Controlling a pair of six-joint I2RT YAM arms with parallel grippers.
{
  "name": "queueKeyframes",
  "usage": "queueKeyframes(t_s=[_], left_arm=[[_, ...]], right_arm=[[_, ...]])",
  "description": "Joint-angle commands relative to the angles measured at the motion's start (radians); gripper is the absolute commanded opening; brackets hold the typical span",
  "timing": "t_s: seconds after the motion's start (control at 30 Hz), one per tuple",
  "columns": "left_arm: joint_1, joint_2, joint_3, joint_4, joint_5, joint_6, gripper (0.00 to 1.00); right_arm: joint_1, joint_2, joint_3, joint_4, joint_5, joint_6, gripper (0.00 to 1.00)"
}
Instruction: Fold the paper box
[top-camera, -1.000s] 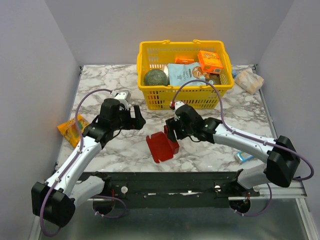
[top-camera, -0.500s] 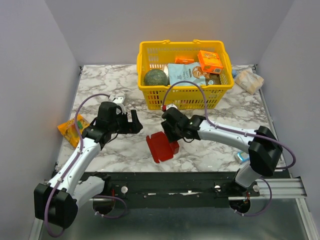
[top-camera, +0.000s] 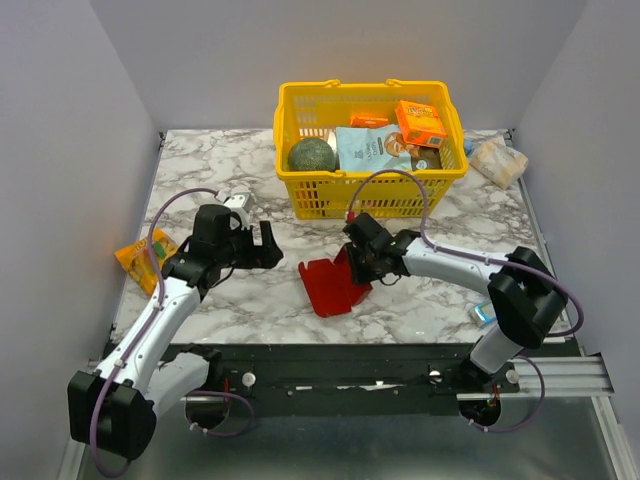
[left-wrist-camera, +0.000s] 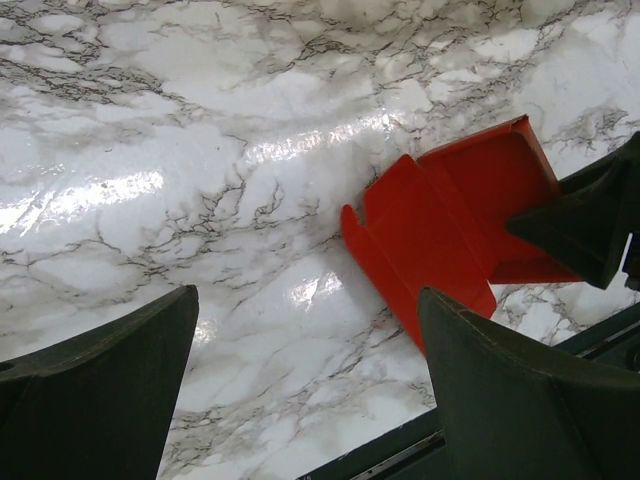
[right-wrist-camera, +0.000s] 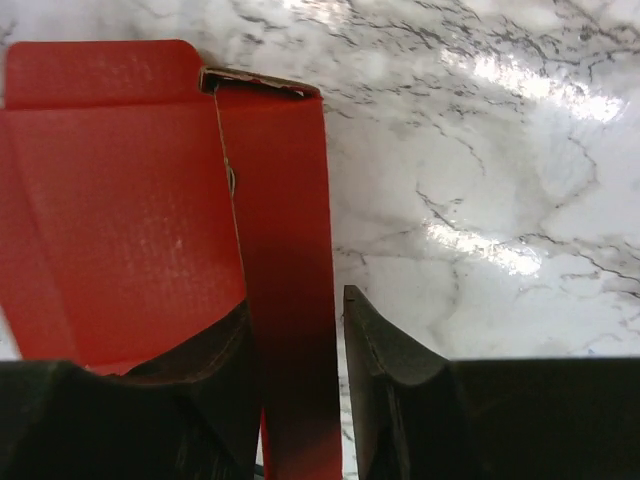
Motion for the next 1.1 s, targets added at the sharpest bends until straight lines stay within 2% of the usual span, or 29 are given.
queueKeyframes(t_s=[0.0, 0.1, 0.17, 0.3, 0.4, 0.43, 0.47, 0.57, 0.7, 0.87, 1.07], left_arm=[[0.015, -0.044, 0.011, -0.036, 0.012, 0.020, 0.99], [0.017, -0.054, 0.016, -0.039, 0.015, 0.009, 0.99], [0.017, -0.058, 0.013, -0.034, 0.021, 0.003, 0.99], [0.017, -0.060, -0.018, -0.013, 0.032, -0.028, 0.99], [0.018, -0.069, -0.068, 0.028, 0.027, -0.089, 0.99], [0.017, -0.072, -0.085, 0.048, 0.030, -0.129, 0.99], [0.017, -0.072, -0.106, 0.070, 0.033, -0.147, 0.99], [0.012, -0.068, -0.194, 0.163, 0.047, -0.230, 0.99], [-0.040, -0.029, -0.300, 0.356, 0.064, -0.316, 0.99], [-0.118, 0.077, -0.303, 0.449, 0.061, -0.353, 0.99], [-0.207, 0.193, -0.302, 0.573, 0.049, -0.410, 0.99]], right_arm=[[-0.099, -0.049, -0.109, 0.141, -0.203, 0.055, 0.42], [-0.159, -0.052, -0.173, 0.211, -0.286, 0.075, 0.43], [-0.174, -0.037, -0.201, 0.241, -0.315, 0.084, 0.47], [-0.219, 0.019, -0.271, 0.398, -0.485, 0.151, 0.49], [-0.227, 0.040, -0.302, 0.477, -0.538, 0.185, 0.59], [-0.227, 0.040, -0.308, 0.489, -0.539, 0.187, 0.62], [-0.227, 0.037, -0.310, 0.491, -0.529, 0.187, 0.71], [-0.227, 0.031, -0.308, 0.463, -0.412, 0.174, 0.75], [-0.227, 0.039, -0.319, 0.440, -0.329, 0.161, 0.75], [-0.227, 0.063, -0.330, 0.455, -0.338, 0.174, 0.56], [-0.227, 0.068, -0.342, 0.483, -0.360, 0.184, 0.51]])
